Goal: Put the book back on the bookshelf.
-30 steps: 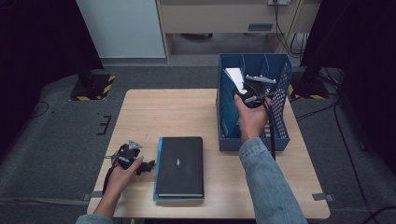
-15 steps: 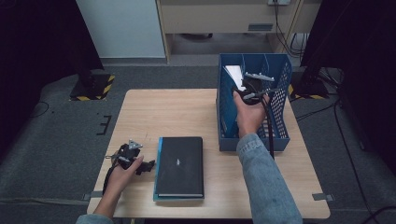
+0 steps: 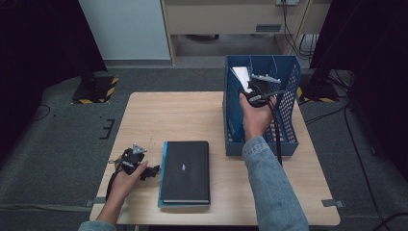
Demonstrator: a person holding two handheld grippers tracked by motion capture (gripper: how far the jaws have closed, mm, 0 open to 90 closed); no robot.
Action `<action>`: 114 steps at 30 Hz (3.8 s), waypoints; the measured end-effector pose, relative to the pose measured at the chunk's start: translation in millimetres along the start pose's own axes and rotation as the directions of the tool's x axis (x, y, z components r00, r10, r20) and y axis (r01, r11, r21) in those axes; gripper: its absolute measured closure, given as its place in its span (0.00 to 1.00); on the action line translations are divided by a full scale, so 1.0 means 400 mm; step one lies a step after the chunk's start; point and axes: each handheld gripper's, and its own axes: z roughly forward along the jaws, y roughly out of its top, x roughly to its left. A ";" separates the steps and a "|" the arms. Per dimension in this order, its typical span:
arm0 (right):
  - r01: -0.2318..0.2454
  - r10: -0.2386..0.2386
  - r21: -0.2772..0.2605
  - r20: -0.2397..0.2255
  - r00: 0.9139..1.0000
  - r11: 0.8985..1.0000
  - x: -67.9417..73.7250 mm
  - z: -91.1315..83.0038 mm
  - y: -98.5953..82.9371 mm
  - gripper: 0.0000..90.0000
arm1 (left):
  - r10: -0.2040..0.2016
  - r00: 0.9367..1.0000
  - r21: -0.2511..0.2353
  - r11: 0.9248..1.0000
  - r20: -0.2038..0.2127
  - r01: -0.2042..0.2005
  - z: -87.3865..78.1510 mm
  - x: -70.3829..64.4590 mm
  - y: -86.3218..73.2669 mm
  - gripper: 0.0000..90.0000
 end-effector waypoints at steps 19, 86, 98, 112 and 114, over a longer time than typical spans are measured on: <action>0.002 -0.003 -0.011 -0.008 1.000 1.000 0.010 -0.001 -0.008 0.64 | 0.002 1.000 0.002 1.000 0.001 -0.002 0.000 -0.001 0.001 0.00; 0.058 -0.055 0.010 -0.198 0.979 0.998 0.051 -0.031 -0.062 0.15 | 0.007 1.000 0.005 1.000 0.003 -0.007 0.001 -0.003 0.003 0.00; 0.105 -0.102 0.009 -0.172 0.980 0.994 0.047 -0.064 -0.077 0.08 | 0.007 1.000 0.005 1.000 0.003 -0.007 0.002 -0.003 0.003 0.00; 0.149 -0.134 0.053 -0.218 0.967 0.987 0.034 -0.134 -0.146 0.07 | 0.006 1.000 0.002 1.000 0.001 -0.006 0.002 -0.004 0.002 0.00; 0.156 -0.140 0.060 -0.221 0.965 0.986 0.034 -0.138 -0.156 0.08 | 0.006 1.000 0.002 1.000 0.001 -0.006 0.002 -0.004 0.003 0.00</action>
